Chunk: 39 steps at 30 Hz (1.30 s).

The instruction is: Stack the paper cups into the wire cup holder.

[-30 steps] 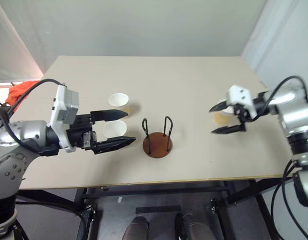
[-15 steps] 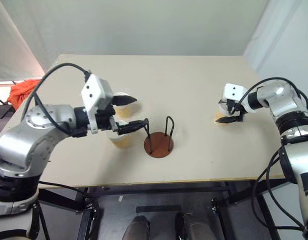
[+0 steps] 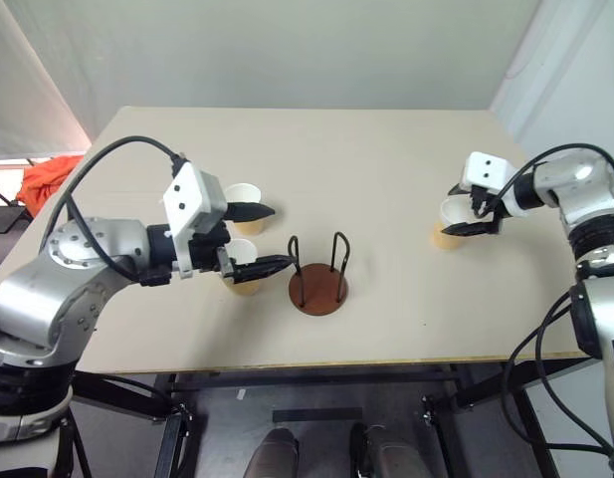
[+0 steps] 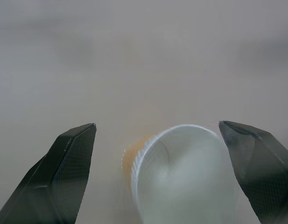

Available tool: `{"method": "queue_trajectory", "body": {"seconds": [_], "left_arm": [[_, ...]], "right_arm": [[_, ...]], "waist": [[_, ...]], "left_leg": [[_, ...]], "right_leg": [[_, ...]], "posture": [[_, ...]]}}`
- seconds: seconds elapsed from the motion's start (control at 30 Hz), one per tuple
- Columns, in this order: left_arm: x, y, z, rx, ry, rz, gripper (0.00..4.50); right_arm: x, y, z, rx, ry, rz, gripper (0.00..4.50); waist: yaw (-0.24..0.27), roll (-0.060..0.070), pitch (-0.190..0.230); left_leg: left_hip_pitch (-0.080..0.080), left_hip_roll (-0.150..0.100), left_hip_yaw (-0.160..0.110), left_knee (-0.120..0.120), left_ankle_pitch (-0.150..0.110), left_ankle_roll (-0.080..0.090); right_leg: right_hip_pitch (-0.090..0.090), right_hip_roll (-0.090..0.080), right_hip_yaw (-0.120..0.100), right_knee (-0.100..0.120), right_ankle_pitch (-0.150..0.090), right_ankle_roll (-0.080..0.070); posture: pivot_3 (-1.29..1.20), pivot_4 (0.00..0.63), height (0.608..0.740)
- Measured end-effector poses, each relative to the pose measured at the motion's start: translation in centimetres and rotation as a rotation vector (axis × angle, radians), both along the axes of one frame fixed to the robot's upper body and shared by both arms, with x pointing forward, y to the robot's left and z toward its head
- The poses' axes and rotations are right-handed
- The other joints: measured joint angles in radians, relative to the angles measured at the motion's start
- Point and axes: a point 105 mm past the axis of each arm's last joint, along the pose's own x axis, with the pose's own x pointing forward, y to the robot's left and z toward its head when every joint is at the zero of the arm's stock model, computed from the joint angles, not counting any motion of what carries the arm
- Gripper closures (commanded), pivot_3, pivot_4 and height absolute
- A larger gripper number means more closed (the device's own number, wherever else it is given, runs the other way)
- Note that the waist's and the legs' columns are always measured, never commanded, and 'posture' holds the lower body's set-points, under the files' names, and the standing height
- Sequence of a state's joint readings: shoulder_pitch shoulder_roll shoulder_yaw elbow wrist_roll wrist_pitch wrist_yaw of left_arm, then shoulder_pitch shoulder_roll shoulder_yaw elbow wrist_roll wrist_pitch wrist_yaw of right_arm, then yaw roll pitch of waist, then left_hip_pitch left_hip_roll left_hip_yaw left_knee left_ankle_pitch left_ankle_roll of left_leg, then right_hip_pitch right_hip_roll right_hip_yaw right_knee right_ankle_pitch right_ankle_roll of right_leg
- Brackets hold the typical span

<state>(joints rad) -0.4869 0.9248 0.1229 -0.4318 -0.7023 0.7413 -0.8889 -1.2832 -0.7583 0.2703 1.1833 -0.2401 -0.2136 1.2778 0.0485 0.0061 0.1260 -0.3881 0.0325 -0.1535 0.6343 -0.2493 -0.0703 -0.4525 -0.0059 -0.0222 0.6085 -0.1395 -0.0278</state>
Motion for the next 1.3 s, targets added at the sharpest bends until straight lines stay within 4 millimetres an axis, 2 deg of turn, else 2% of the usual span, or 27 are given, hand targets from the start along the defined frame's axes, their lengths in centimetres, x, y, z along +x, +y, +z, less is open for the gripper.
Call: {"method": "queue_trajectory", "body": {"seconds": [0.1,0.2,0.37,0.47,0.6,0.83,0.93,0.97,1.03,1.13,1.2,1.23,1.3], "left_arm": [[-0.1,0.1,-0.1,-0.01,0.009,-0.004,0.0],[-0.2,0.1,-0.1,-0.012,0.009,-0.005,0.0],[-0.2,0.0,0.0,-0.011,0.006,-0.007,0.0],[-0.2,0.0,0.0,-0.011,0.005,-0.008,0.0],[-0.3,0.2,0.1,-0.01,0.002,0.001,0.0],[-0.4,0.8,-0.2,-0.006,0.008,0.025,0.0],[-0.4,1.0,0.0,-0.006,0.0,0.033,0.0],[-0.4,1.1,0.1,-0.005,0.0,0.036,0.0],[-0.7,1.8,-0.1,0.007,0.018,0.048,0.0],[-2.0,3.2,-0.3,0.022,0.068,0.043,0.0],[-2.5,4.1,-0.4,0.041,0.084,0.054,0.0],[-2.7,4.8,-0.6,0.076,0.092,0.078,0.0],[-2.6,6.1,-1.5,0.147,0.116,0.132,0.0]], "right_arm": [[-0.2,-0.8,0.3,-0.014,-0.007,-0.02,0.02],[-0.2,-1.2,-0.6,-0.061,0.016,-0.031,0.02],[0.0,-0.1,-2.7,-0.085,0.059,-0.017,0.02],[0.3,0.3,-3.7,-0.121,0.07,-0.02,0.59],[0.5,0.7,-4.2,-0.13,0.069,-0.02,1.99],[0.6,0.1,-4.7,-0.168,0.069,-0.037,4.45],[0.4,0.3,-4.3,-0.161,0.075,-0.02,4.49],[0.4,0.6,-3.8,-0.151,0.073,-0.003,4.49],[0.2,2.1,-1.4,-0.095,0.047,0.082,4.49],[-1.3,6.2,3.8,0.06,-0.021,0.309,4.49],[-2.8,9.6,7.0,0.15,-0.073,0.469,4.49],[-4.1,11.7,8.7,0.209,-0.099,0.573,4.49],[-7.1,14.6,11.1,0.292,-0.118,0.747,4.49]], "waist": [[-0.001,0.0,0.0],[-0.002,0.0,0.0],[-0.009,0.0,0.0],[-0.009,0.0,0.0],[-0.007,0.0,0.0],[-0.005,0.0,0.0],[-0.006,0.0,0.0],[-0.006,0.001,0.0],[-0.011,0.001,0.0],[-0.027,0.001,0.0],[-0.033,0.001,0.0],[-0.035,0.001,0.001],[-0.034,0.001,0.001]], "left_leg": [[0.002,0.0,0.0,0.0,0.0,0.0],[0.004,0.0,0.0,0.0,0.0,0.0],[0.005,0.0,0.001,0.0,0.001,0.0],[0.004,0.0,0.001,0.0,0.001,0.0],[0.003,0.0,0.001,0.0,0.0,0.0],[0.003,0.0,0.001,-0.001,0.0,0.0],[0.003,0.0,0.001,-0.001,0.0,0.0],[0.003,0.0,0.001,-0.001,0.0,0.0],[0.003,0.0,0.002,-0.002,0.0,0.0],[0.003,0.002,0.003,-0.003,0.0,-0.001],[0.003,0.003,0.003,-0.004,0.0,-0.001],[0.003,0.004,0.002,-0.004,0.0,-0.002],[0.003,0.005,0.002,-0.004,0.0,-0.004]], "right_leg": [[0.001,0.0,0.0,0.001,-0.001,-0.001],[0.002,0.0,0.0,0.001,-0.001,-0.002],[0.002,0.0,0.001,0.002,0.0,-0.001],[0.002,0.0,0.001,0.001,0.0,0.0],[0.002,0.0,0.001,0.0,0.0,0.0],[0.002,0.0,0.001,0.0,0.0,0.0],[0.001,0.0,0.001,0.001,0.0,0.0],[0.001,0.0,0.001,0.001,0.0,-0.001],[0.0,0.0,0.001,0.001,-0.002,-0.003],[0.0,0.003,0.001,0.001,-0.006,-0.009],[0.0,0.004,0.001,0.001,-0.008,-0.01],[0.0,0.006,0.001,0.0,-0.008,-0.01],[0.0,0.008,0.0,0.001,-0.011,-0.012]], "posture": [[0.0,0.15,0.74],[0.0,0.15,0.74],[0.0,0.15,0.74],[0.0,0.15,0.74],[0.0,0.15,0.74],[0.0,0.15,0.74],[0.0,0.15,0.74],[0.0,0.15,0.74],[0.0,0.15,0.74],[0.0,0.15,0.74],[0.0,0.15,0.74],[0.0,0.15,0.74],[0.0,0.15,0.74]]}}
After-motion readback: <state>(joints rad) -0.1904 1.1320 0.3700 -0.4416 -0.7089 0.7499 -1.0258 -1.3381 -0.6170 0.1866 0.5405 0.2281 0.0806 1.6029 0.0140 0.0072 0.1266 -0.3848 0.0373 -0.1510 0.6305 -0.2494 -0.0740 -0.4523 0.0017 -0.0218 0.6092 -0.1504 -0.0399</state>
